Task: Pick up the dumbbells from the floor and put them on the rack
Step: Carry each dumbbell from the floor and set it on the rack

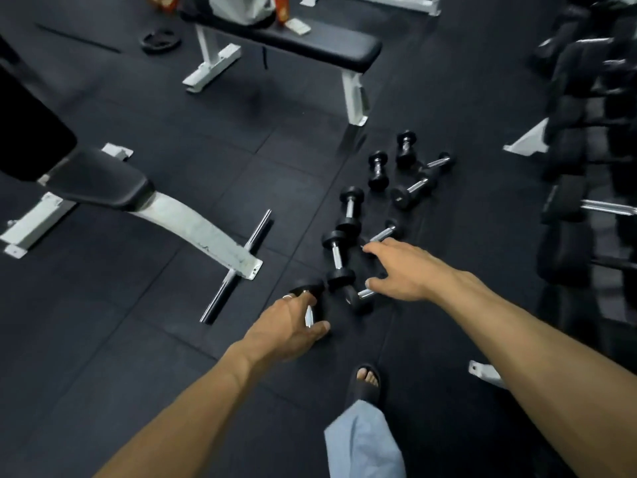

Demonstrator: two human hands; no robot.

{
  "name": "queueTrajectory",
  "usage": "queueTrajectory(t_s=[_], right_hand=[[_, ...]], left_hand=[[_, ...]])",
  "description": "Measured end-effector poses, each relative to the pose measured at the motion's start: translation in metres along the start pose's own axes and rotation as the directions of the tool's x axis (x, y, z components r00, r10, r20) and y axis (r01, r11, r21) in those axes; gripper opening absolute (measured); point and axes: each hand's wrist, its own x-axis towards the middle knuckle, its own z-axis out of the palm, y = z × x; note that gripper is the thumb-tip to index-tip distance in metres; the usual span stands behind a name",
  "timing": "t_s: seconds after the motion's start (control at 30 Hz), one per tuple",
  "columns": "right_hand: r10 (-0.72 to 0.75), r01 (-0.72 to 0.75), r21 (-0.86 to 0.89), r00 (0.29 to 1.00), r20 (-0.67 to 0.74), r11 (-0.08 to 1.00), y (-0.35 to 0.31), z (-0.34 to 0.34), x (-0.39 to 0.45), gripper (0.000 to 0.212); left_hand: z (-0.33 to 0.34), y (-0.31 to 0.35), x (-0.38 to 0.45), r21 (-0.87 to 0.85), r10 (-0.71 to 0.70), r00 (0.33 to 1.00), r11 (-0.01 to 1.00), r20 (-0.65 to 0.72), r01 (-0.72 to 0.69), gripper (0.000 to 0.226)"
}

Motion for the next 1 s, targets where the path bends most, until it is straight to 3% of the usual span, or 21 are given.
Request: queueTrajectory(t_s=[0.2,0.5,0.8,1.0], right_hand=[[-0.118,0.119,-0.002,0.983,0.142,0.993,0.016,0.072,0.183,0.067],[-0.168,0.177,-0.015,0.955,0.246,0.984,0.051,0.257,0.382,0.071],[-0.234,0.236,0.019,0.94,0.247,0.972,0.069,0.388,0.486,0.087],[-0.303,0.283,0.133,0.936,0.176,0.95,0.078,0.421,0.506,0.065]], left_hand=[[0.061,-0.067,0.13,-0.11,-0.14,0.988,0.983,0.057,0.146,0.057],[0.22,-0.208,0.294,-0.191,-0.274,0.957,0.938,0.093,0.288,0.053],[0.351,-0.286,0.381,-0.42,-0.342,0.935,0.838,0.091,0.348,0.077],[0.375,-0.3,0.4,-0.645,-0.279,0.944,0.692,0.176,0.324,0.081]])
